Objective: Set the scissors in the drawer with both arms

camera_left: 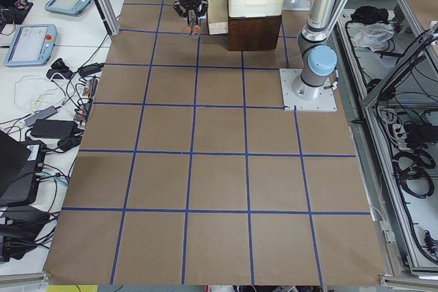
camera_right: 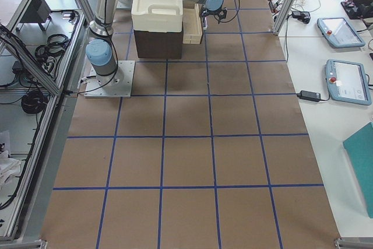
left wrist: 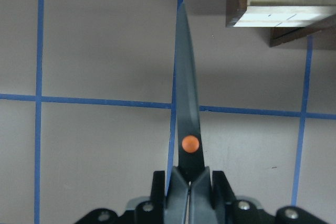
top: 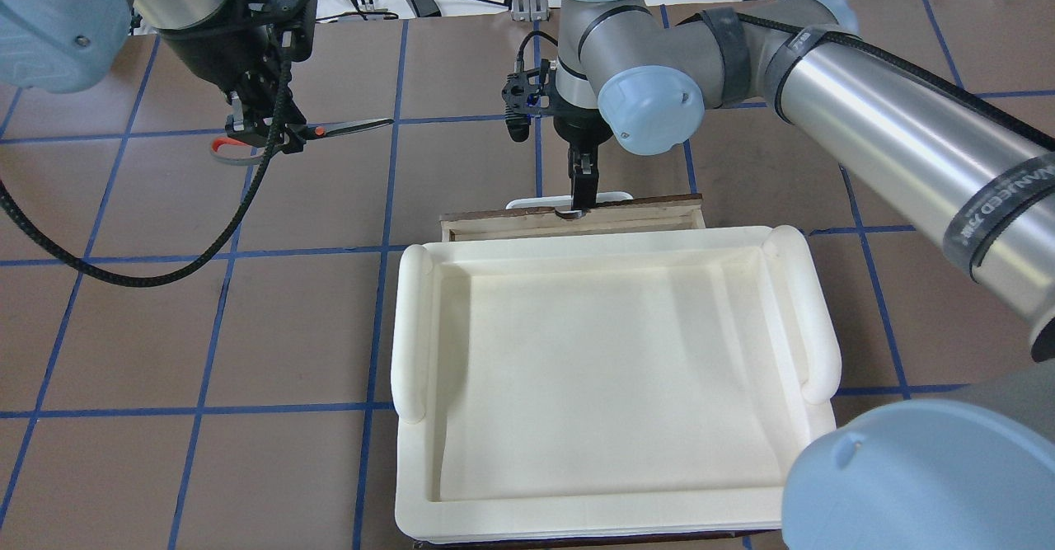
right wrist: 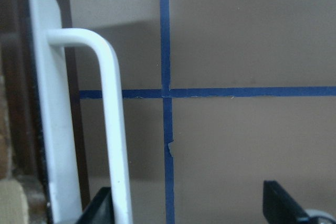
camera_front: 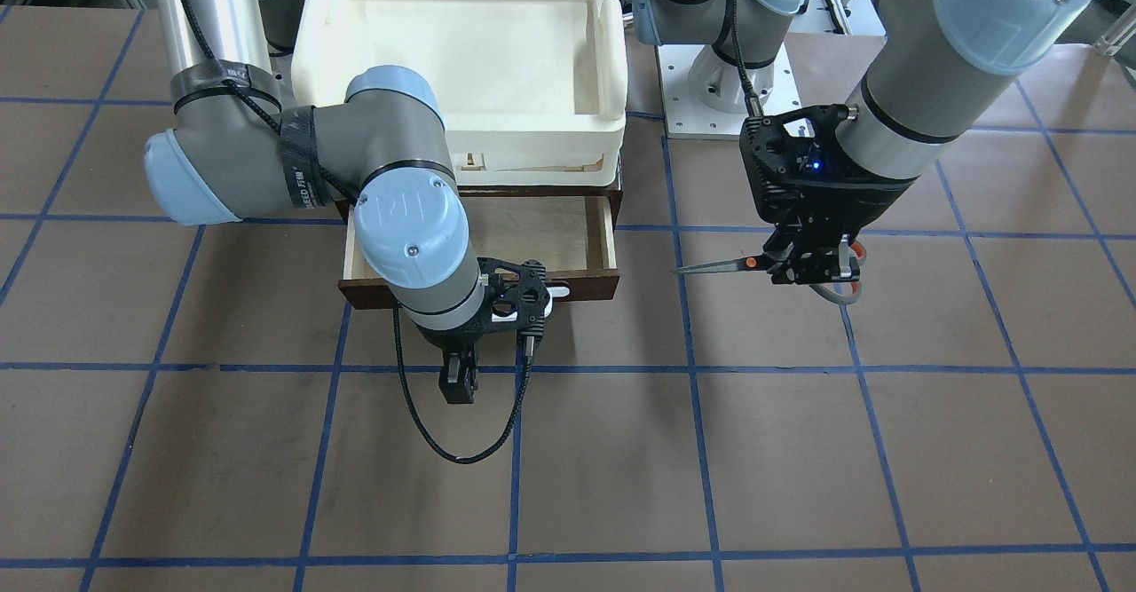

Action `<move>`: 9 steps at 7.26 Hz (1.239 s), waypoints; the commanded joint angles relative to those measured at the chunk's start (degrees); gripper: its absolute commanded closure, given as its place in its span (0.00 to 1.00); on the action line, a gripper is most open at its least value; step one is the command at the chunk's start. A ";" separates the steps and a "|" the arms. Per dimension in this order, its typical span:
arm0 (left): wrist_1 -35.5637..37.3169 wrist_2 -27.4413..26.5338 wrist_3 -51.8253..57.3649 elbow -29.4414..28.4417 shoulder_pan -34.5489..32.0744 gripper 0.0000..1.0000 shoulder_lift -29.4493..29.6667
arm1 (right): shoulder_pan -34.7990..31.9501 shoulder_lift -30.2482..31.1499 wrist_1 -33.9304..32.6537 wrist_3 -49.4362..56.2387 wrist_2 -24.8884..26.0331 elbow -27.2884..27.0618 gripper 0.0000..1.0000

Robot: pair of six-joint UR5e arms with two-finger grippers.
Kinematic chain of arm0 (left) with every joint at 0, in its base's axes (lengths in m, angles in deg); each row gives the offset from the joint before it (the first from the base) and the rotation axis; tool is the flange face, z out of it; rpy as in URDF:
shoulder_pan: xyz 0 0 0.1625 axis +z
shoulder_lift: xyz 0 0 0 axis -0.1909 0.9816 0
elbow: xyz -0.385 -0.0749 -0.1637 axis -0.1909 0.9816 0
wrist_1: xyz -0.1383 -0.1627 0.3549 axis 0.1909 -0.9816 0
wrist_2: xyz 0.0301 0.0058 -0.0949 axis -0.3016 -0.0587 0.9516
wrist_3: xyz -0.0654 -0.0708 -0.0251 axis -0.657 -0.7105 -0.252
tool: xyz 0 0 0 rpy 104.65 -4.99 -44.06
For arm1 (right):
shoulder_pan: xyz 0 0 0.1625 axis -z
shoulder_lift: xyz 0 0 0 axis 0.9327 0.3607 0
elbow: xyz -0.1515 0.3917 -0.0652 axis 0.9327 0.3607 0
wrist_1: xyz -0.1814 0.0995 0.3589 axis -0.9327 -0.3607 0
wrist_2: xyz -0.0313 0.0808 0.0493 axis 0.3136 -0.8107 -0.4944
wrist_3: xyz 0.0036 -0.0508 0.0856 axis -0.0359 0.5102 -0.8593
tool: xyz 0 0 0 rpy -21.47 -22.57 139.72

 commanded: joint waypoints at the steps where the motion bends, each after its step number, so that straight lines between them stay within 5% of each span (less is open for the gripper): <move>1: 0.04 0.06 0.00 0.00 -0.01 0.99 0.01 | 0.17 -0.67 -0.05 -0.10 0.01 1.25 0.00; 9: 0.13 0.24 0.00 0.00 -0.01 0.99 0.36 | 0.88 -3.84 -0.58 -0.37 -0.08 7.05 0.00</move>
